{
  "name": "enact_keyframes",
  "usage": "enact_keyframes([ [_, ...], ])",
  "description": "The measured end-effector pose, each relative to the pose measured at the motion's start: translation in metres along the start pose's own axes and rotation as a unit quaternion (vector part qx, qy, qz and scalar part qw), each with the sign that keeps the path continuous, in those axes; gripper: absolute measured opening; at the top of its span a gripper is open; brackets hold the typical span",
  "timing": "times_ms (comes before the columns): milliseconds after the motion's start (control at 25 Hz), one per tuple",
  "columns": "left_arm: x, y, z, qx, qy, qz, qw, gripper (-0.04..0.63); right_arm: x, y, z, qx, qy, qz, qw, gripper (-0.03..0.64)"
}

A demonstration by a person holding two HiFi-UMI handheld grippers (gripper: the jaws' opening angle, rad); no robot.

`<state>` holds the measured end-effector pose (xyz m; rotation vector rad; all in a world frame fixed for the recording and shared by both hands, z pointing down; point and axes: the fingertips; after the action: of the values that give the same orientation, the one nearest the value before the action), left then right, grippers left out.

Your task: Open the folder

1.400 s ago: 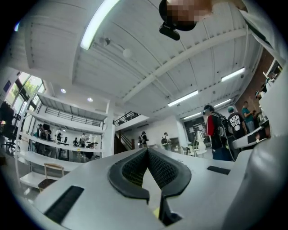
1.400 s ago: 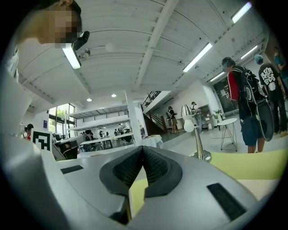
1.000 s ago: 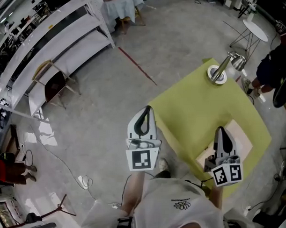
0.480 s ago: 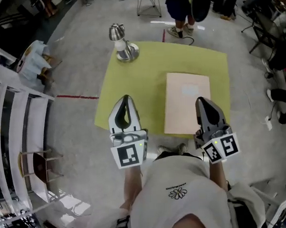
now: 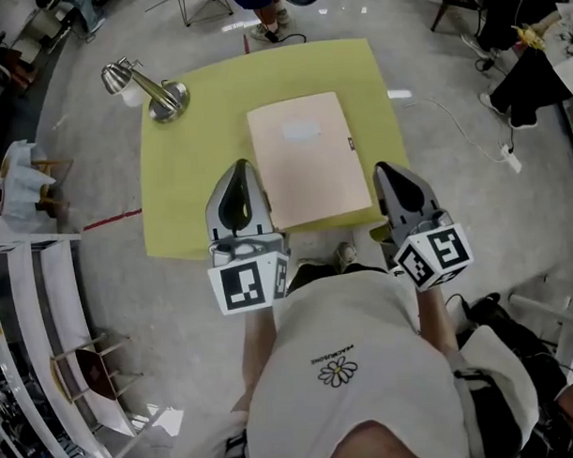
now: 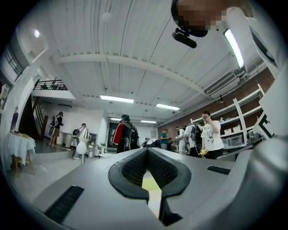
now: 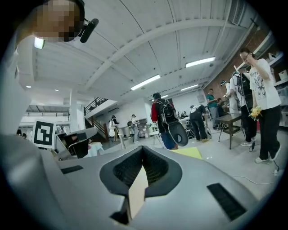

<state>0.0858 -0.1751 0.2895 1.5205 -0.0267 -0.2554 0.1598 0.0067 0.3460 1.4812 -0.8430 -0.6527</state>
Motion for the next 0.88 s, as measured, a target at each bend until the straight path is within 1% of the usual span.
enact_keyframes([
  [40,-0.002,0.003,-0.008,0.003,0.003,0.004,1.0000,0.006,-0.003,0.003,-0.003,0.001,0.000,0.000,1.000,0.011],
  [160,-0.010,0.014,-0.020,0.031,0.003,0.023,0.9993,0.006,-0.006,0.009,-0.003,0.001,-0.004,-0.002,1.000,0.011],
  [320,-0.017,0.016,-0.025,0.019,-0.007,0.024,0.9995,0.006,-0.001,0.002,0.006,-0.013,-0.015,-0.018,1.000,0.012],
  [440,-0.015,0.016,-0.036,0.018,0.009,0.024,0.9995,0.006,-0.003,-0.005,0.007,-0.020,-0.013,-0.028,0.999,0.012],
  [600,-0.013,0.005,-0.048,0.015,0.032,0.023,0.9991,0.008,-0.010,-0.017,0.009,-0.017,-0.010,-0.041,0.999,0.011],
  [760,-0.012,0.011,-0.051,0.019,0.042,0.030,0.9985,0.011,-0.013,-0.013,0.008,-0.004,-0.017,-0.039,0.999,0.012],
  [800,-0.009,0.013,-0.055,0.018,0.050,0.033,0.9980,0.028,-0.014,-0.011,0.007,0.004,-0.023,-0.036,0.999,0.012],
  [840,-0.006,0.015,-0.059,0.020,0.063,0.036,0.9971,0.059,-0.014,-0.008,0.005,0.017,-0.033,-0.033,0.999,0.012],
  [880,-0.002,0.018,-0.066,0.027,0.084,0.041,0.9953,0.090,-0.014,-0.005,0.003,0.035,-0.044,-0.028,0.998,0.012],
])
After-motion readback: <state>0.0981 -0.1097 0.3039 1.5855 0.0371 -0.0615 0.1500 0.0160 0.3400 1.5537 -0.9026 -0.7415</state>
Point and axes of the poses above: the fingertips, and each gripper's own axes: x forward along the fingers, z to its left, y out of its underside, and after that the axes turned 6 degrees about -x, right-handed
